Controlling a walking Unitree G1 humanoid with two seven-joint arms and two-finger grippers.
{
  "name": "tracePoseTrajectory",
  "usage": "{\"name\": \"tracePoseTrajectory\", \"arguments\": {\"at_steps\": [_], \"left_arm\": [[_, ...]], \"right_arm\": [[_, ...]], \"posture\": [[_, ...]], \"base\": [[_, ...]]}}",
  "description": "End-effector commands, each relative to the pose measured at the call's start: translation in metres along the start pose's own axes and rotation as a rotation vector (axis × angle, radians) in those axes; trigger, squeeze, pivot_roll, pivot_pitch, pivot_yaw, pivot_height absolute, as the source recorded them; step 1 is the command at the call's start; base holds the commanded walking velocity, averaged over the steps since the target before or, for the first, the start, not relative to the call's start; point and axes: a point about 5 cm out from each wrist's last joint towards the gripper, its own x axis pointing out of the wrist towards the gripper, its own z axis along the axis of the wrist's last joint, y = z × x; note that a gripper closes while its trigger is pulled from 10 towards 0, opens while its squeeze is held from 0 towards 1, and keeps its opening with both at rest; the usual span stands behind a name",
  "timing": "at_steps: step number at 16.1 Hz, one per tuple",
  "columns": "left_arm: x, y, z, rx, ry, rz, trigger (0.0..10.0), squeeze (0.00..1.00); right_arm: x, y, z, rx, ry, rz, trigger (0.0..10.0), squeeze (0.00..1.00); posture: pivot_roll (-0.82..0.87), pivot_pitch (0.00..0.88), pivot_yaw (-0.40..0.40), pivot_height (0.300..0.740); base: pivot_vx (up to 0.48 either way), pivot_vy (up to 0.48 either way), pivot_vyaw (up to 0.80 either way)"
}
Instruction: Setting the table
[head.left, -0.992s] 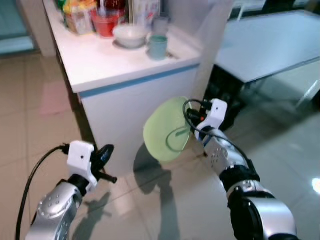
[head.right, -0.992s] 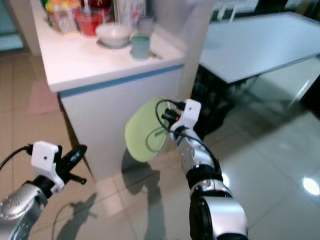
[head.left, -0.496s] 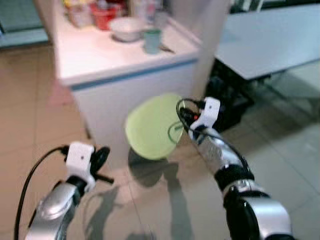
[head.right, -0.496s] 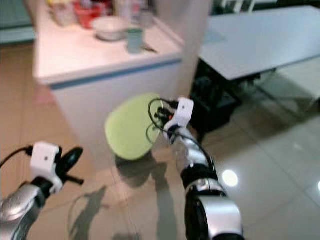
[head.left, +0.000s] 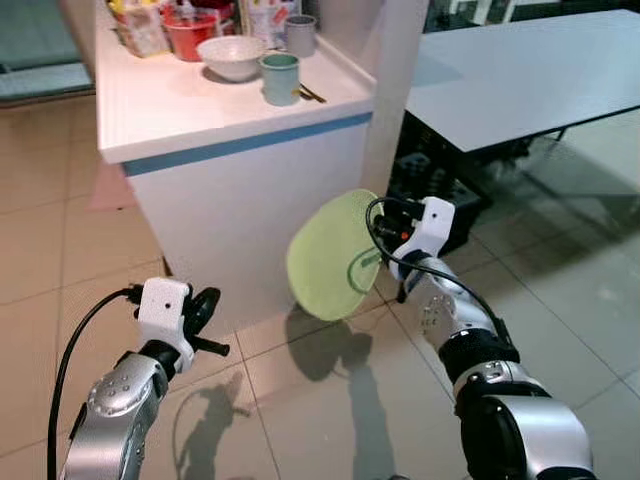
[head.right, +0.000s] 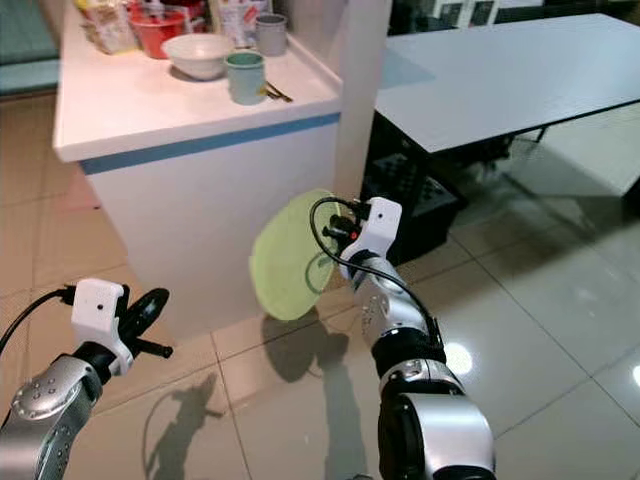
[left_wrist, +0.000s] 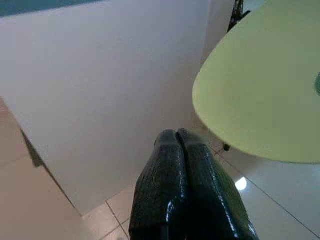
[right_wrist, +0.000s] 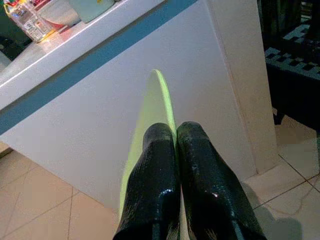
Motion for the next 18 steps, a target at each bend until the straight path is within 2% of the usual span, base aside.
{"name": "tracePoseTrajectory", "arguments": {"at_steps": [1, 6, 11, 13, 18], "left_arm": [[0.001, 0.0, -0.002, -0.018, -0.014, -0.015, 10.0, 0.0], [0.003, 0.004, -0.011, -0.022, -0.02, -0.016, 10.0, 0.0], [0.008, 0.004, -0.01, -0.093, -0.051, -0.037, 10.0, 0.0], [0.009, 0.004, -0.009, -0.084, -0.052, -0.038, 10.0, 0.0], [0.012, 0.002, -0.008, -0.084, -0.059, -0.048, 10.0, 0.0]], "right_arm": [[0.001, 0.002, 0.014, -0.01, -0.052, 0.014, 0.0, 0.0], [0.001, 0.002, 0.013, -0.01, -0.05, 0.016, 0.0, 0.0], [0.001, 0.003, 0.014, -0.008, -0.053, 0.014, 0.0, 0.0], [0.001, 0.003, 0.013, -0.006, -0.053, 0.015, 0.0, 0.0], [0.001, 0.003, 0.014, -0.005, -0.058, 0.012, 0.0, 0.0]], "posture": [[0.11, 0.0, -0.007, 0.74], [0.11, 0.0, -0.007, 0.74], [0.11, 0.0, -0.001, 0.74], [0.11, 0.0, 0.002, 0.74], [0.1, 0.0, 0.009, 0.74]], "base": [[0.0, 0.0, 0.0], [0.0, 0.0, 0.0], [0.0, 0.0, 0.0], [0.0, 0.0, 0.0], [0.313, 0.0, 0.0]]}}
